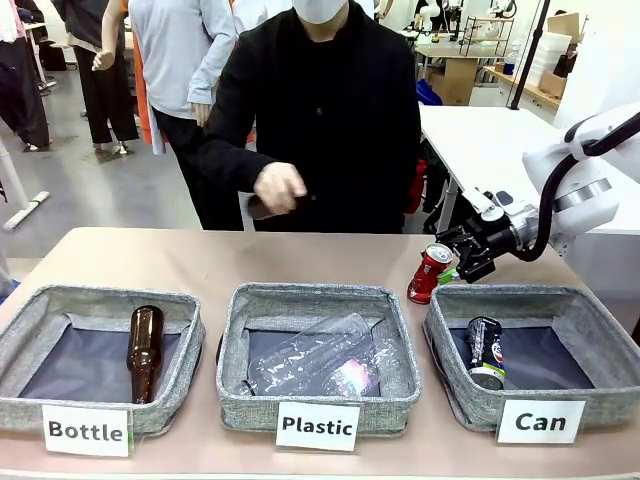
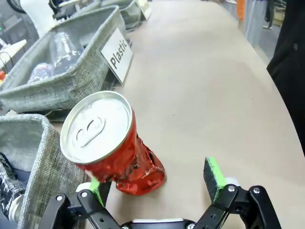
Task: Sort the can waste into the basket.
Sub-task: Pick up the can waste from the table and place it in the right Fabric basket.
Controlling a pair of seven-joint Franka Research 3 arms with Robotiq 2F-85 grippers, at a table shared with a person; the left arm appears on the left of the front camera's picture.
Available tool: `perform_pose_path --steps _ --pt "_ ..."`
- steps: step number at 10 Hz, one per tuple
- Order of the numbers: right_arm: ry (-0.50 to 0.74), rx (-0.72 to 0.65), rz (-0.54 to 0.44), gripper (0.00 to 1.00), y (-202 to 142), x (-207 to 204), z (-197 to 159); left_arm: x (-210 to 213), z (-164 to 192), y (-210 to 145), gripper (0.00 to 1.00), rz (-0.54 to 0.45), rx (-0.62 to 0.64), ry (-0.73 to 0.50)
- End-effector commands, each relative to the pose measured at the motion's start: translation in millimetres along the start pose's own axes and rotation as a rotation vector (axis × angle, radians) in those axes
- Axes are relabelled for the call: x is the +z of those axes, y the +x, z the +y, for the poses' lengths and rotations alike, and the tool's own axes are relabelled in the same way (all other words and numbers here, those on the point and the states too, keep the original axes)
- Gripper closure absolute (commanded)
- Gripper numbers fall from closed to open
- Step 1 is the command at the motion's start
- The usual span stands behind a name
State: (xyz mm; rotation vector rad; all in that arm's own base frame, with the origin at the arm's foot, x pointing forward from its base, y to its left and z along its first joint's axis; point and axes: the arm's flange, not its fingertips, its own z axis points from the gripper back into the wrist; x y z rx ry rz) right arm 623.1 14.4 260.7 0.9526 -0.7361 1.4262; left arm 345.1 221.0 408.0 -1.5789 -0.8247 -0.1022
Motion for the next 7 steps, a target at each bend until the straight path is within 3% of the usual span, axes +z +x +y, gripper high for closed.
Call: perform_pose_path --steps 1,4,5,6,7 --pt "0.054 0.039 -0.009 0.00 4 -7 -8 -1 -4 -1 0.00 -0.003 0.012 0.002" --pt "0.076 0.035 -0.024 0.00 6 -10 -11 0 0 0 0.00 0.000 0.000 0.000" --pt "0.102 0.029 -0.034 0.00 6 -12 -11 9 -28 11 0.00 -0.031 -0.014 -0.054" --pt "0.120 0.029 -0.043 0.52 5 -12 -10 25 -63 20 0.00 0.017 0.015 -0.076" --pt "0.122 0.026 -0.044 0.58 5 -11 -11 44 -86 27 0.00 0.116 -0.011 -0.006"
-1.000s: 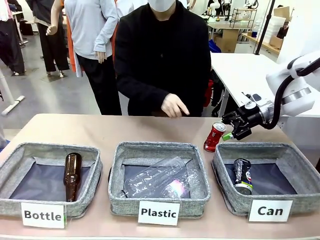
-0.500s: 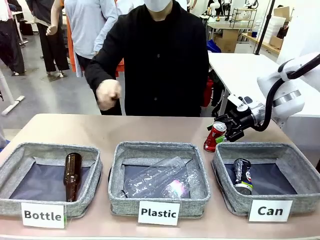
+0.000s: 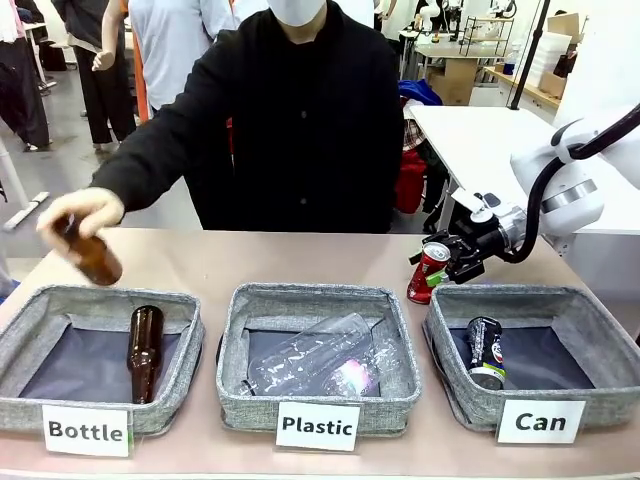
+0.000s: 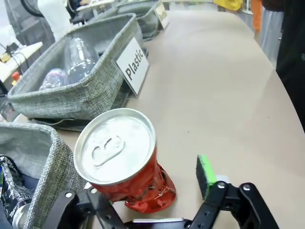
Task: Sort the can waste into the basket.
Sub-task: Pick up the can waste from the table and place it in the right Fabric basket.
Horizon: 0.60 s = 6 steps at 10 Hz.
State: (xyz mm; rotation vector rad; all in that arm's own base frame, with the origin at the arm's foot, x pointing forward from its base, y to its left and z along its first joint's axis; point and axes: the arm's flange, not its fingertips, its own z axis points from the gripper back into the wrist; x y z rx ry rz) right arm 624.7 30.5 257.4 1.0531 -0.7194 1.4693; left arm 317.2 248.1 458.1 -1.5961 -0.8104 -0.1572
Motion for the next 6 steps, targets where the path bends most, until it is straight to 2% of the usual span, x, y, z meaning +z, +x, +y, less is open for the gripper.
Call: perform_pose_path --steps 1,2,3,4,6 --pt "0.022 0.001 -0.005 1.00 1 8 -8 35 -52 19 0.00 0.037 -0.023 -0.052" --pt "0.012 -0.006 -0.004 1.00 0 9 -7 50 -68 24 0.00 -0.037 -0.021 -0.148" --pt "0.002 -0.017 -0.008 1.00 -2 10 -6 60 -75 26 0.00 -0.070 -0.039 -0.159" --pt "-0.004 -0.018 -0.011 0.84 -2 13 -6 64 -72 27 0.00 -0.085 -0.034 -0.133" --pt "-0.006 -0.016 -0.014 1.00 -1 15 -4 63 -70 25 0.00 -0.088 -0.026 -0.124"
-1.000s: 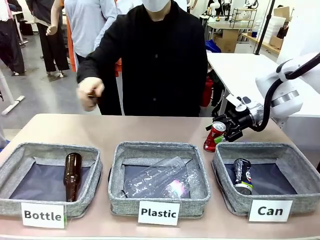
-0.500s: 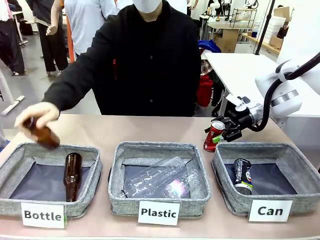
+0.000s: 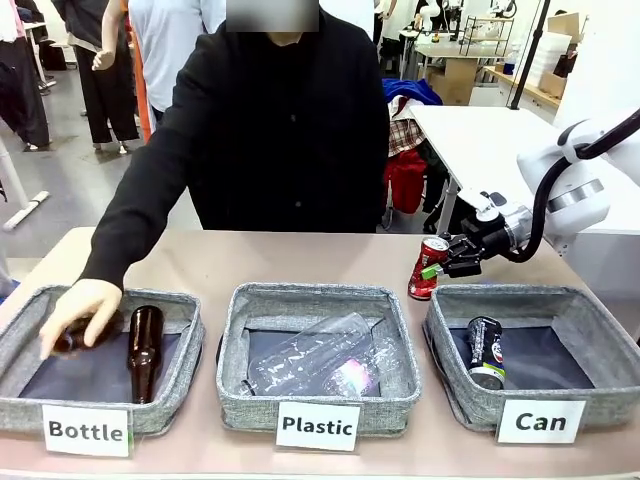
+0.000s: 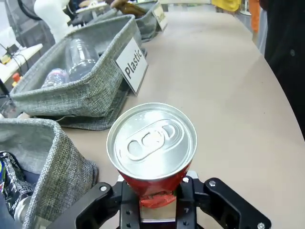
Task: Sort the can waste into the basket.
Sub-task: Pick up the can waste from the table and place it in the right Fabric basket.
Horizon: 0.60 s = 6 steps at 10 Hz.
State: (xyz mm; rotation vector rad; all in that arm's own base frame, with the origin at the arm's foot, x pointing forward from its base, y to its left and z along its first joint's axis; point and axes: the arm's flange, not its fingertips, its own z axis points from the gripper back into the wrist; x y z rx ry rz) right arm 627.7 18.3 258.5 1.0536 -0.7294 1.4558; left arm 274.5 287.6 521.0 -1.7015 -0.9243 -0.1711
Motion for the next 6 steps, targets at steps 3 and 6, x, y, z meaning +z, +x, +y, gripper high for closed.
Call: perform_pose_path --steps 3,6 --pt "-0.014 -0.008 -0.006 1.00 7 5 -4 20 6 12 0.00 0.012 0.027 -0.005" --pt "-0.076 0.011 0.012 1.00 40 29 18 -12 11 1 0.00 0.087 0.057 -0.012"
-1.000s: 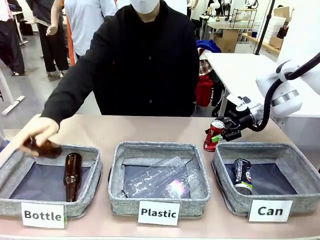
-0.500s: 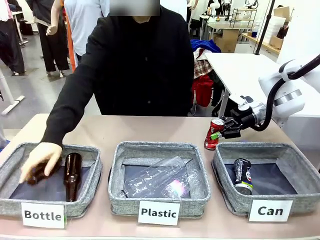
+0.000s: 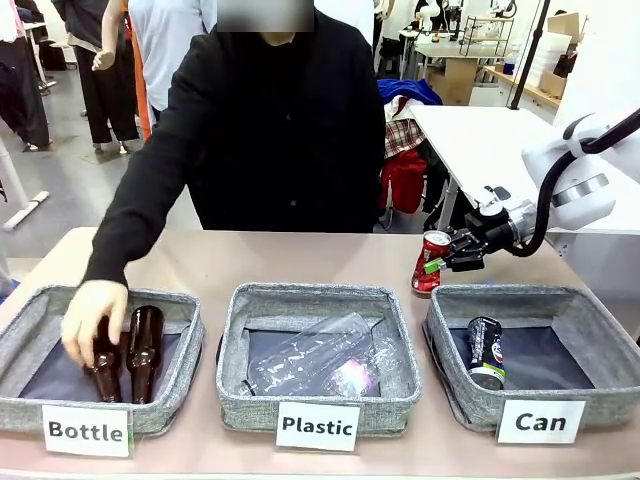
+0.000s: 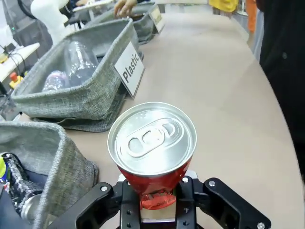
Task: Sort the can waste into the basket.
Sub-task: Pick up the can waste from the table and place it in the right Fabric basket.
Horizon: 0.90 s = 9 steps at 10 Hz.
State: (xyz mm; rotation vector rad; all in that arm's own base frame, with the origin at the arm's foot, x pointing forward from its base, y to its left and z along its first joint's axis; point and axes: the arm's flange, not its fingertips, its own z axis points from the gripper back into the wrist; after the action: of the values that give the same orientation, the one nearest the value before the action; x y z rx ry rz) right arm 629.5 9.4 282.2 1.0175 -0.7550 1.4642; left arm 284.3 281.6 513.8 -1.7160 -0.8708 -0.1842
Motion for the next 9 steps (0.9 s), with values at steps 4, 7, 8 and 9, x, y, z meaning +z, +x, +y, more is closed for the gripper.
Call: perform_pose_path --steps 4,7,8,9 --pt "-0.092 -0.101 0.266 1.00 124 57 128 -142 11 -53 0.00 0.365 0.113 -0.056" --pt "-0.093 -0.104 0.581 1.00 164 41 229 -201 21 -134 0.00 0.648 0.131 -0.013" --pt "-0.066 -0.118 0.682 1.00 173 34 257 -216 28 -149 0.00 0.661 0.096 0.013" --pt "-0.013 -0.128 0.796 1.00 179 21 283 -228 50 -151 0.00 0.642 0.000 0.102"
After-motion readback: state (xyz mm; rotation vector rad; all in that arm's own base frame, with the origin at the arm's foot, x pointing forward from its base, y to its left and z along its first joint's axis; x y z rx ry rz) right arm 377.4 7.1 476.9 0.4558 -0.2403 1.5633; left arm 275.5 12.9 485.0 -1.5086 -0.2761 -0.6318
